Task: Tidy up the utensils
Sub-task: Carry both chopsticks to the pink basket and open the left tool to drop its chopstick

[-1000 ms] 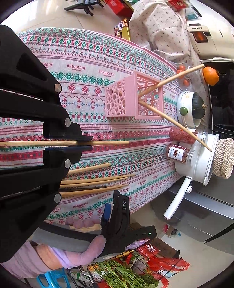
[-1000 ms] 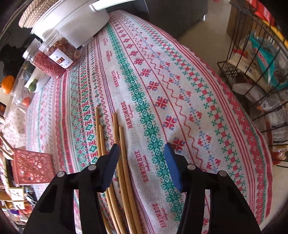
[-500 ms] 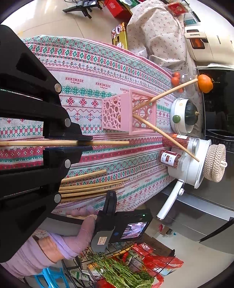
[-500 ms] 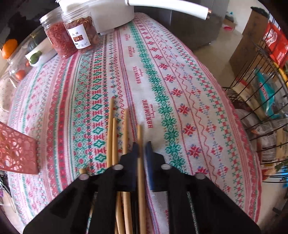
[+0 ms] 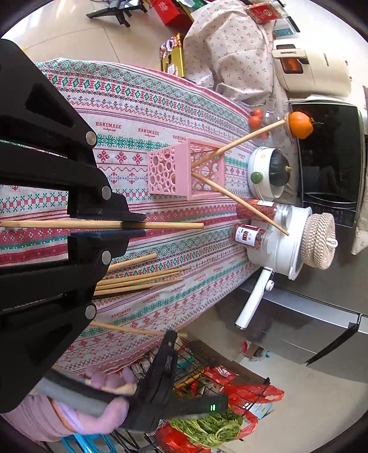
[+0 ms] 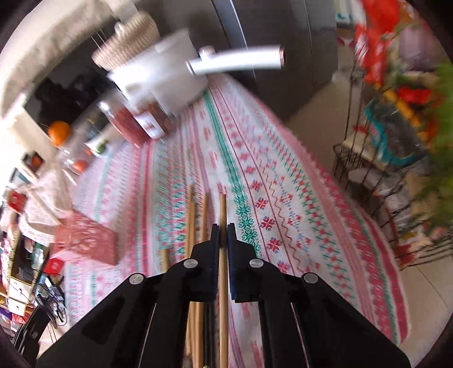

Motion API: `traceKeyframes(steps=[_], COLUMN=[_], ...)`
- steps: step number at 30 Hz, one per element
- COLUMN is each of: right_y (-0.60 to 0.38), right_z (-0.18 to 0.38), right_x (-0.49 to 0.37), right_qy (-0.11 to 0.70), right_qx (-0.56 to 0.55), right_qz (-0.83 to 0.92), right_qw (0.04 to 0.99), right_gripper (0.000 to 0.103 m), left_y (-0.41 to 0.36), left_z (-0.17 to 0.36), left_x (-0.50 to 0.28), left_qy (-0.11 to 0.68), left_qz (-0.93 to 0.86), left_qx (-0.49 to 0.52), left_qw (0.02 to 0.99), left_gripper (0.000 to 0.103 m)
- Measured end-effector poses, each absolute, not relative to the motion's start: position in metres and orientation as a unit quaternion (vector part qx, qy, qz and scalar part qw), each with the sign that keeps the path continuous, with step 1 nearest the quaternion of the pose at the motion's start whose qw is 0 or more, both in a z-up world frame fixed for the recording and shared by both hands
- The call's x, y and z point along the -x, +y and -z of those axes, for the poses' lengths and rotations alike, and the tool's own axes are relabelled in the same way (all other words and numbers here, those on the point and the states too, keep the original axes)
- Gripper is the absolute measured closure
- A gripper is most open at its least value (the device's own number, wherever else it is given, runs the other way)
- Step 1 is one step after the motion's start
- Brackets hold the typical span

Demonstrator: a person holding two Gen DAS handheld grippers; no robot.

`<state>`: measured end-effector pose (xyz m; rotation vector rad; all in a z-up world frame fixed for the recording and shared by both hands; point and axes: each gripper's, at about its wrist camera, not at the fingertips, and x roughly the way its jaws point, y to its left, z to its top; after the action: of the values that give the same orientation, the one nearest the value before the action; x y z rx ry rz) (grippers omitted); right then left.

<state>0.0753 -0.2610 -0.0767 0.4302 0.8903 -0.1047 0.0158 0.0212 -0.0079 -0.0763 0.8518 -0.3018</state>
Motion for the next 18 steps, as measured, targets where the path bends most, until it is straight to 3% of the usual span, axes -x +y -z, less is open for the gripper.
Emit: traceKeyframes(steps=[18], right_y=[-0.252], right_z=[-0.013], right_x=[0.021], right_qy=[0.301], right_qx=[-0.236], right_qz=[-0.015], right_qw=[0.924], right_gripper=[0.097], left_y=[0.044], left_z=[-0.026], left_x=[0.013], left_qy=[0.371], left_qz=[0.128], left_qx=[0.042], left_qw=[0.919], left_gripper=[0.098])
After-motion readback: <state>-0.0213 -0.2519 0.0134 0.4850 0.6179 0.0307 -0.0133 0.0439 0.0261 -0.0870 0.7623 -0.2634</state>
